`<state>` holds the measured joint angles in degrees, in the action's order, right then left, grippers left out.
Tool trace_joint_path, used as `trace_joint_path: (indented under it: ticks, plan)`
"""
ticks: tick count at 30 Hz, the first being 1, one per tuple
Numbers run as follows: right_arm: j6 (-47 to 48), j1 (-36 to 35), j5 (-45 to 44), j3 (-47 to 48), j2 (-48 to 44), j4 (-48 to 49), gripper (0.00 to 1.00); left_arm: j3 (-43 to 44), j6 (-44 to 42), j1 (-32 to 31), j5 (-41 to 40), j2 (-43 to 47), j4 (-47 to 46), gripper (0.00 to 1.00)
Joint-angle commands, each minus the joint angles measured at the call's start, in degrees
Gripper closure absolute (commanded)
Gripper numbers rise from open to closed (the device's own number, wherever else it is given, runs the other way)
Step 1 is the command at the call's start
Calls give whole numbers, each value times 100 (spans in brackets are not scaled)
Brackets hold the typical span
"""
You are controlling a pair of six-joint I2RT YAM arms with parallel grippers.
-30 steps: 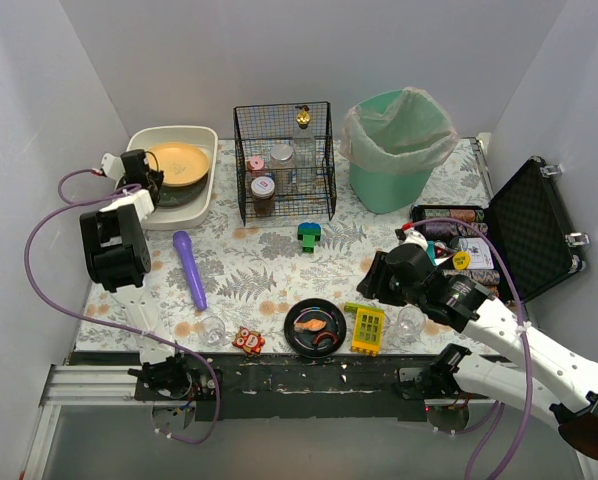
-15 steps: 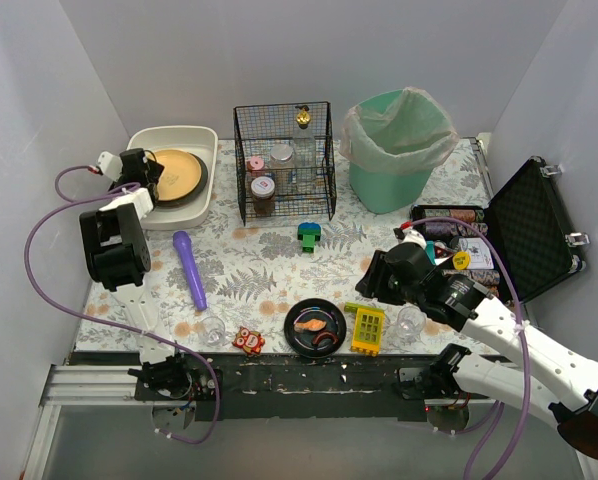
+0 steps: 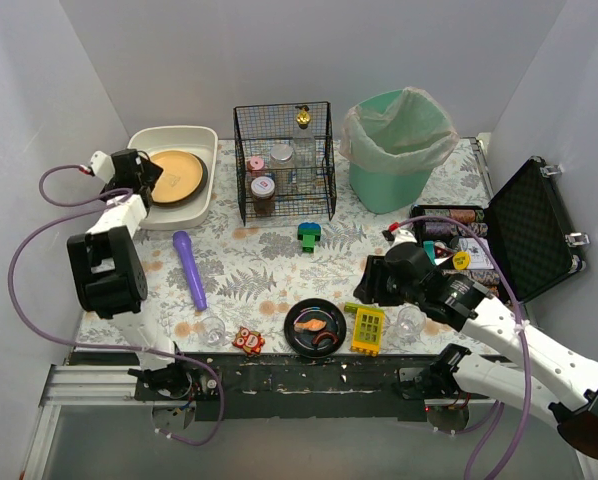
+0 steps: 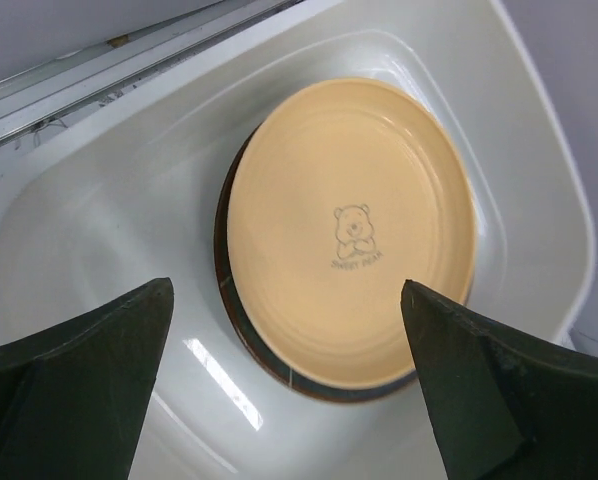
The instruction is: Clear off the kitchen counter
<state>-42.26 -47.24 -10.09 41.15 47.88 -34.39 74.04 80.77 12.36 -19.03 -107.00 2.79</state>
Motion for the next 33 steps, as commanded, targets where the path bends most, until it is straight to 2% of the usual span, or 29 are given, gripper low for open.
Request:
trace_joint_path:
  ticks: [1,6,10,14,17,25,33]
  plan:
    - [666,13,577,227,256,310,44,-713,-44,-198,329,1416,328,2]
    - [965,-39,964,262,748,564,44,-1952,-36,-927,681,2726,564,2]
    - [1158,-101,1351,306,1170,811,44,-2910,289,-1630,996,3964,863,2]
    - [1290,-118,1474,280,1496,890,45,-3615,448,-1939,1471,5002,1188,2]
    - [1273,-118,1685,96,1645,1144,47,-3809,343,-2001,1805,5609,1487,2]
    - [1185,-136,1615,-194,2041,1365,54,-4283,272,-2018,2798,6437,1708,2]
    - [1071,-303,1607,-160,2533,1277,56,-4486,281,-2018,3247,6569,1576,2]
